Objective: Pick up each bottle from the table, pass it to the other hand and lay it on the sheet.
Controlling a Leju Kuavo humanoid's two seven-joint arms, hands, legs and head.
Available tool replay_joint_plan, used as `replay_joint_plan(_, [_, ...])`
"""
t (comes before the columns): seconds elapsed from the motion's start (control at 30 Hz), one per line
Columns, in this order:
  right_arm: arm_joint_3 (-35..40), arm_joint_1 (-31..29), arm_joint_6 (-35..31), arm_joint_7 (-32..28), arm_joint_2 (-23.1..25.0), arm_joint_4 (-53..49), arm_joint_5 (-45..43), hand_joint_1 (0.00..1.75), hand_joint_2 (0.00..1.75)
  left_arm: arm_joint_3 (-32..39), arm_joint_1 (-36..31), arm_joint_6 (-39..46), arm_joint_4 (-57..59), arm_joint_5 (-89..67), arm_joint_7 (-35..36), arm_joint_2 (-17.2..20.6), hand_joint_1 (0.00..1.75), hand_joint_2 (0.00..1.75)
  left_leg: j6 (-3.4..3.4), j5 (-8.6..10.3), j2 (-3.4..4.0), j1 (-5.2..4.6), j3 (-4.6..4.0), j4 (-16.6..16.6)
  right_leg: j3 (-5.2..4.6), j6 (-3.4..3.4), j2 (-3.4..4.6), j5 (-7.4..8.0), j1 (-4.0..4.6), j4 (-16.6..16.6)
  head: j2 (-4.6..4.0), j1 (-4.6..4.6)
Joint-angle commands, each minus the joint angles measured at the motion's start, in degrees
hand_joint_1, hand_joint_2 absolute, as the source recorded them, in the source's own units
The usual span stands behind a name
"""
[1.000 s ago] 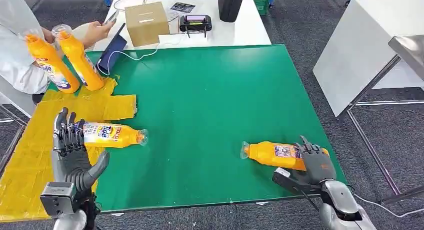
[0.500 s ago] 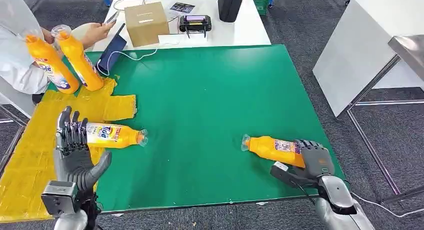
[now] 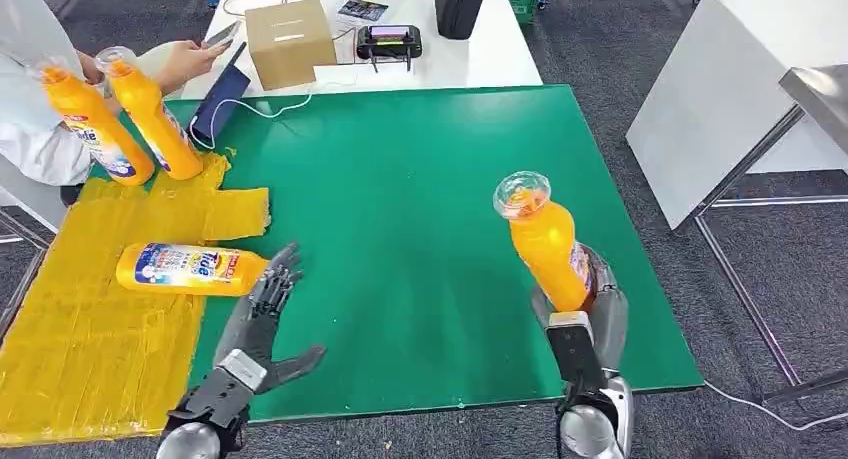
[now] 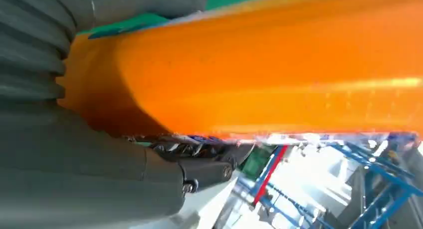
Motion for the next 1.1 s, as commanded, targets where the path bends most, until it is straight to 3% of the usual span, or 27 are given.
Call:
replay_joint_plan(0.03, [8.52, -4.09, 2.15, -0.81, 4.18, 1.99, -2.73, 1.75, 1.75, -5.46, -4.59, -1.44, 7.21, 1.94, 1.01, 2.34, 0.0, 1.75, -0.06, -0.01, -0.07, 0.03, 0.1, -0.04, 0.07, -0.1, 0.3, 0.01, 0.0, -0.02, 0.0, -0.02])
replay_joint_plan(0.23, [8.76, -4.01, 1.91, -0.71, 3.78, 1.97, -3.09, 1.75, 1.75, -5.51, -4.5, -1.44, 7.05, 1.96, 1.01, 2.42, 0.0, 1.75, -0.08, -0.06, -0.2, 0.07, 0.24, -0.06, 0.23, -0.12, 0.32, -0.06, 0.02, -0.08, 0.0, -0.02])
replay_joint_plan(0.37, [13.87, -6.05, 6.74, -0.85, 4.34, 6.0, -4.27, 1.75, 1.75, -6.43, -5.12, -1.73, 7.05, 2.34, 0.79, 2.29, 0.0, 1.75, -0.05, -0.04, -0.08, 0.04, 0.12, -0.03, 0.12, -0.08, 0.31, -0.01, 0.02, -0.06, 0.0, -0.02])
replay_joint_plan(0.43, [15.24, -6.71, 5.85, -1.28, 5.46, 8.12, -4.15, 1.75, 1.75, -6.74, -5.22, -1.72, 6.76, 2.31, 0.82, 2.35, 0.0, 1.75, -0.09, -0.07, -0.03, 0.09, 0.2, -0.05, 0.18, -0.13, 0.48, -0.02, 0.04, -0.08, 0.0, -0.02])
replay_joint_plan(0.5, [21.93, -10.16, 11.42, -0.82, 3.99, 13.55, -3.85, 1.75, 1.75, -7.51, -5.85, -2.06, 6.63, 3.01, 0.18, 2.59, 0.0, 1.75, -0.07, -0.02, -0.08, 0.05, 0.08, -0.05, 0.07, -0.09, 0.27, -0.01, 0.02, -0.06, 0.0, -0.02])
replay_joint_plan(0.6, [29.85, -14.66, 11.04, -1.48, 5.08, 22.44, -2.01, 1.75, 1.75, -8.09, -7.03, -2.03, 6.99, 4.15, 0.09, 2.19, 0.0, 1.75, -0.12, -0.08, 0.03, 0.15, 0.24, -0.05, 0.2, -0.17, 0.63, 0.02, 0.1, -0.12, 0.0, 0.0])
replay_joint_plan(0.67, [34.3, -16.69, 11.92, -1.03, 5.24, 25.85, -0.91, 1.75, 1.75, -8.42, -7.99, -1.97, 7.26, 5.15, -0.19, 1.92, 0.0, 1.75, -0.06, -0.02, 0.11, 0.08, 0.09, -0.05, 0.03, -0.09, 0.44, 0.05, 0.06, -0.07, 0.0, -0.02])
replay_joint_plan(0.93, [35.1, -16.91, 11.88, -0.85, 5.05, 26.37, -0.6, 1.75, 1.75, -8.37, -8.22, -1.92, 7.33, 5.37, -0.19, 1.94, 0.0, 1.75, -0.06, -0.02, -0.18, 0.1, 0.2, -0.08, 0.22, -0.09, 0.31, -0.05, 0.03, -0.1, 0.0, -0.02])
replay_joint_plan(1.1, [40.48, -18.57, 14.17, -0.21, 5.03, 29.48, 1.11, 1.75, 1.75, -8.09, -9.34, -1.78, 7.7, 7.22, -0.66, 1.57, 0.0, 1.75, -0.06, 0.02, -0.16, 0.04, 0.02, -0.04, 0.04, -0.08, 0.17, -0.02, 0.01, -0.04, 0.0, 0.0])
